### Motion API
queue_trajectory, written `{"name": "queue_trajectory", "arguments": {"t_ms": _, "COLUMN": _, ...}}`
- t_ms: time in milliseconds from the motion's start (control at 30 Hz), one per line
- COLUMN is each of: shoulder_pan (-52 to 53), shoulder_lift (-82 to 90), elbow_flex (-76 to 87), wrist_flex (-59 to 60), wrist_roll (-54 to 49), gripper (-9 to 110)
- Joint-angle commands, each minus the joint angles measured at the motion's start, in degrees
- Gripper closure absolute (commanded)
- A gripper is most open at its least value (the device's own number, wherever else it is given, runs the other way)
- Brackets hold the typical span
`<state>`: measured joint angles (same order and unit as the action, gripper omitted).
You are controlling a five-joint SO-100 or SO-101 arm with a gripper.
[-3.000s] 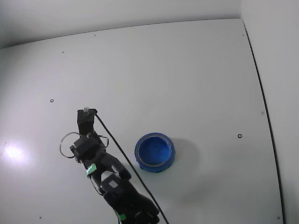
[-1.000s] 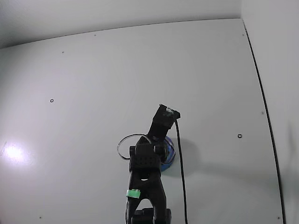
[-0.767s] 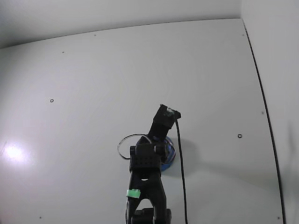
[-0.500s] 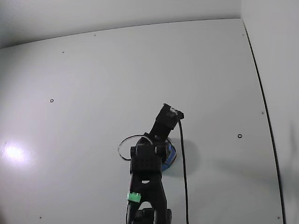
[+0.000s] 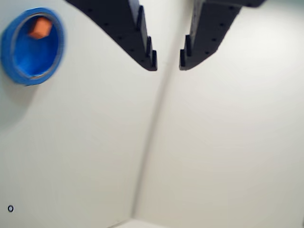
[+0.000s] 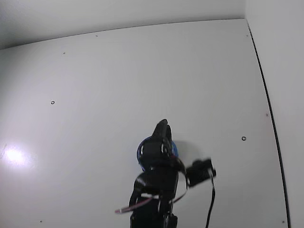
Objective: Grasp a block and put it in the bin.
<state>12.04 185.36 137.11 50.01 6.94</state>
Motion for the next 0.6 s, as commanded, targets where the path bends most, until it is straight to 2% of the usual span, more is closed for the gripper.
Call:
{"name": "queue_trajectory", "arguments": {"t_ms": 0, "shoulder_pan": 2.11, "shoulder_lift": 5.98, "elbow_flex": 7.56, "wrist_flex": -0.26, "wrist_roll": 8.0, "gripper": 96}}
{"name": "queue_trajectory", "arguments": {"t_ms": 233, "shoulder_pan": 1.85, "shoulder_lift": 6.5, "elbow_flex": 23.91, "wrist_flex": 4.13, "wrist_roll": 5.71, "gripper": 102}}
{"name": "queue_trajectory", "arguments": {"t_ms": 367, "shoulder_pan": 1.58, "shoulder_lift": 6.5, "elbow_flex": 31.82, "wrist_flex": 9.76, "wrist_roll": 2.02, "gripper": 101}}
{"name": "queue_trajectory", "arguments": {"t_ms": 567, "shoulder_pan": -5.45, "shoulder_lift": 6.5, "elbow_flex": 34.98, "wrist_flex": 16.7, "wrist_roll": -6.06, "gripper": 102}}
